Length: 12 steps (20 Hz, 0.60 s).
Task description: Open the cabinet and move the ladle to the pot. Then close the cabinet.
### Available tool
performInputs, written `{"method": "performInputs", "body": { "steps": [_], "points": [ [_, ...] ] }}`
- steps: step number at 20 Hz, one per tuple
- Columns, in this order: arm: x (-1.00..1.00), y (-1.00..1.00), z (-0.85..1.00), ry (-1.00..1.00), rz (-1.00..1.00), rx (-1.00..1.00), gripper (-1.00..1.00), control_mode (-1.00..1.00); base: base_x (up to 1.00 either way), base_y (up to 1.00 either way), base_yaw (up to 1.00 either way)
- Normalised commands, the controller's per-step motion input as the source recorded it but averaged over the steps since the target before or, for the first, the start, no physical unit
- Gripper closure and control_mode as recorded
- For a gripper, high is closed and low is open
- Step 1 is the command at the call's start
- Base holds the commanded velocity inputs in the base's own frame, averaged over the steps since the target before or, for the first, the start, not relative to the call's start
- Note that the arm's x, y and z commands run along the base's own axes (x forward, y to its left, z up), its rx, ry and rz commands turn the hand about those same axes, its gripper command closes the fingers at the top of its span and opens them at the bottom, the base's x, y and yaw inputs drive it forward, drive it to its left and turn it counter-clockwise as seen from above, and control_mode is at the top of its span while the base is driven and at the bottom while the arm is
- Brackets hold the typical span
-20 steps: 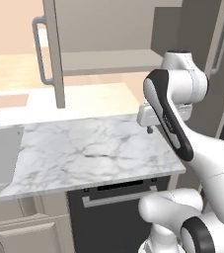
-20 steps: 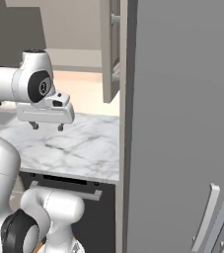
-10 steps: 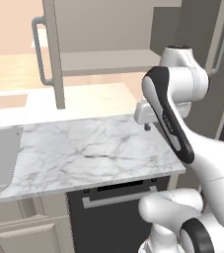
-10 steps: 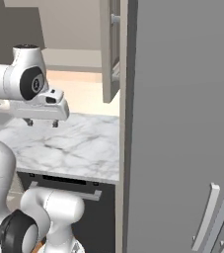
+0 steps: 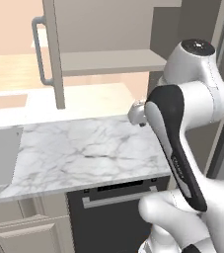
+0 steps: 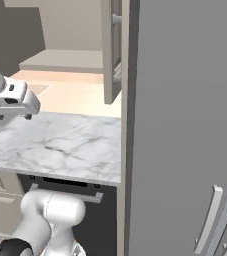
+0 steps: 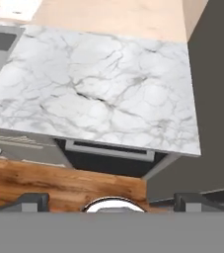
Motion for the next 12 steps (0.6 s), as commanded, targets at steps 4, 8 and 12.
{"method": "performInputs", "body": {
  "steps": [4,8,12],
  "points": [
    [-0.42,0.80,0.01,-0.55,-0.06,-0.06,-1.00,-1.00,0.00,0.00,0.00],
    [-0.14,0.76,0.00,-0.47,-0.10,-0.07,-1.00,-1.00,0.00,0.00,0.00],
    [0.00,0.85,0.00,-0.34,-0.14,-0.06,-1.00,-1.00,0.00,0.00,0.00]
  ]
}}
